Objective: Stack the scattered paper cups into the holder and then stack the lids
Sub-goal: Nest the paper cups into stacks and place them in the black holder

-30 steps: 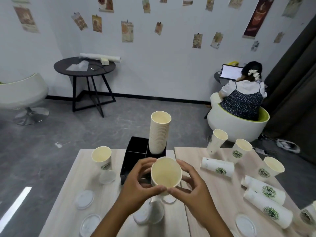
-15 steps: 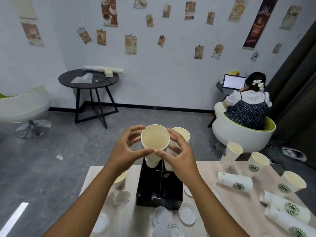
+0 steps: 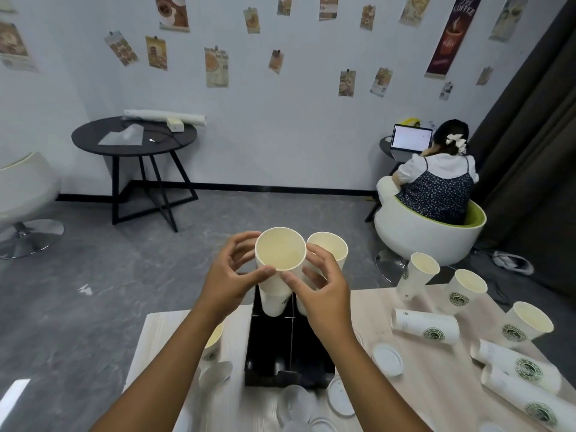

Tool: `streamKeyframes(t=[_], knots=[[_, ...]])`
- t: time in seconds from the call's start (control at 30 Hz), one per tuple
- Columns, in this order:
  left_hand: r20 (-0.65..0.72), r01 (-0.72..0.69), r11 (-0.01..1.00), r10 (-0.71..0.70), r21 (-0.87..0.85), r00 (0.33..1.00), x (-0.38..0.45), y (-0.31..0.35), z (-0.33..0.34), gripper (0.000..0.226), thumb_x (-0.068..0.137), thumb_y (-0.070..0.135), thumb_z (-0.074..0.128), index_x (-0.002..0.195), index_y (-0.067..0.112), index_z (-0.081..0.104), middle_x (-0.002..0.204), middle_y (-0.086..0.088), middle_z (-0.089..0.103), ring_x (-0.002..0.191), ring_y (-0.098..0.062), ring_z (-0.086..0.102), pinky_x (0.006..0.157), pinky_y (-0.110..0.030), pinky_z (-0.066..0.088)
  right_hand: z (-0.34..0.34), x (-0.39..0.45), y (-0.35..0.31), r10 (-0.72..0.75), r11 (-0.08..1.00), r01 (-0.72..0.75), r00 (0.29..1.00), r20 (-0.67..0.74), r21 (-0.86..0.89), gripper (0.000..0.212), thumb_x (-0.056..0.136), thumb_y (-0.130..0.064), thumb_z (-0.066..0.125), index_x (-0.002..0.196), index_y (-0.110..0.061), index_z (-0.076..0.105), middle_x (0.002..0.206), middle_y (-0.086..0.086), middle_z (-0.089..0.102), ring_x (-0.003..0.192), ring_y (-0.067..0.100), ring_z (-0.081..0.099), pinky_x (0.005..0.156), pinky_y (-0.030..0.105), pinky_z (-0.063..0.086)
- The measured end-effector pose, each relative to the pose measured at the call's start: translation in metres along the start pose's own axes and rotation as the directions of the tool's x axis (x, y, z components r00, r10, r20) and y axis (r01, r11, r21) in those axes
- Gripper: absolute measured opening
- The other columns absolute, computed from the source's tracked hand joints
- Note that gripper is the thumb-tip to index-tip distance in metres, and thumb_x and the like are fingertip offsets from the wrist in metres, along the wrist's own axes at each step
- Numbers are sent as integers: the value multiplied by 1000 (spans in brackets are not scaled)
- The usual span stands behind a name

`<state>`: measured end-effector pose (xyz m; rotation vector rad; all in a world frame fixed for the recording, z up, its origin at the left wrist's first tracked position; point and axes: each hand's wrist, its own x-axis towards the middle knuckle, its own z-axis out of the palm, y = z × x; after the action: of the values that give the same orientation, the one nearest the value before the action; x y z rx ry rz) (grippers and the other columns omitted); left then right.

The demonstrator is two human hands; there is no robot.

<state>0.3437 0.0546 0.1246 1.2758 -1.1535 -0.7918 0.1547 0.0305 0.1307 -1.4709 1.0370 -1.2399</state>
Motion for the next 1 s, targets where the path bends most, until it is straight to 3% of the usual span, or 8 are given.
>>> streamKeyframes(t=[0.2, 0.4, 0.53, 0.67, 1.0], knots=[[23, -19, 999, 19, 26, 1000, 8, -9, 6, 70, 69, 28, 91, 131, 29, 59, 124, 17, 72, 122, -8, 66, 107, -39, 55, -1, 4, 10, 7, 1000, -8, 1000, -5, -26, 67, 78, -19, 91, 135, -40, 60, 127, -22, 69, 122, -5, 61, 89, 10, 51], [11, 10, 1000, -10, 24, 1000, 4, -19, 10, 73, 66, 46, 90, 131, 34, 60, 129, 13, 70, 125, -11, 65, 107, -39, 53, -3, 7, 17, 26, 996, -24, 1000, 17, -90, 70, 77, -27, 91, 137, -43, 58, 130, -26, 66, 124, -4, 60, 100, 18, 53], [13, -11, 999, 11, 51, 1000, 5, -19, 13, 69, 72, 38, 92, 132, 32, 59, 128, 15, 70, 122, -7, 65, 108, -38, 53, -5, 7, 16, 25, 995, -22, 999, 24, -97, 67, 78, -28, 91, 135, -46, 59, 128, -27, 66, 121, -9, 60, 96, 11, 50], [1, -16, 998, 16, 56, 1000, 6, -17, 17, 69, 69, 47, 89, 130, 36, 59, 126, 16, 71, 121, -7, 66, 106, -36, 53, -8, 9, 17, 30, 994, -27, 999, 28, -106, 65, 81, -28, 88, 133, -50, 57, 130, -22, 67, 121, -8, 60, 95, 9, 50], [-40, -8, 996, 11, 84, 999, -2, -11, 34, 62, 71, 61, 82, 127, 46, 58, 126, 20, 70, 118, -2, 66, 100, -30, 55, -21, 9, 20, 48, 988, -47, 999, 7, -148, 65, 82, -37, 87, 140, -44, 58, 127, -13, 69, 119, 1, 64, 100, 23, 55]])
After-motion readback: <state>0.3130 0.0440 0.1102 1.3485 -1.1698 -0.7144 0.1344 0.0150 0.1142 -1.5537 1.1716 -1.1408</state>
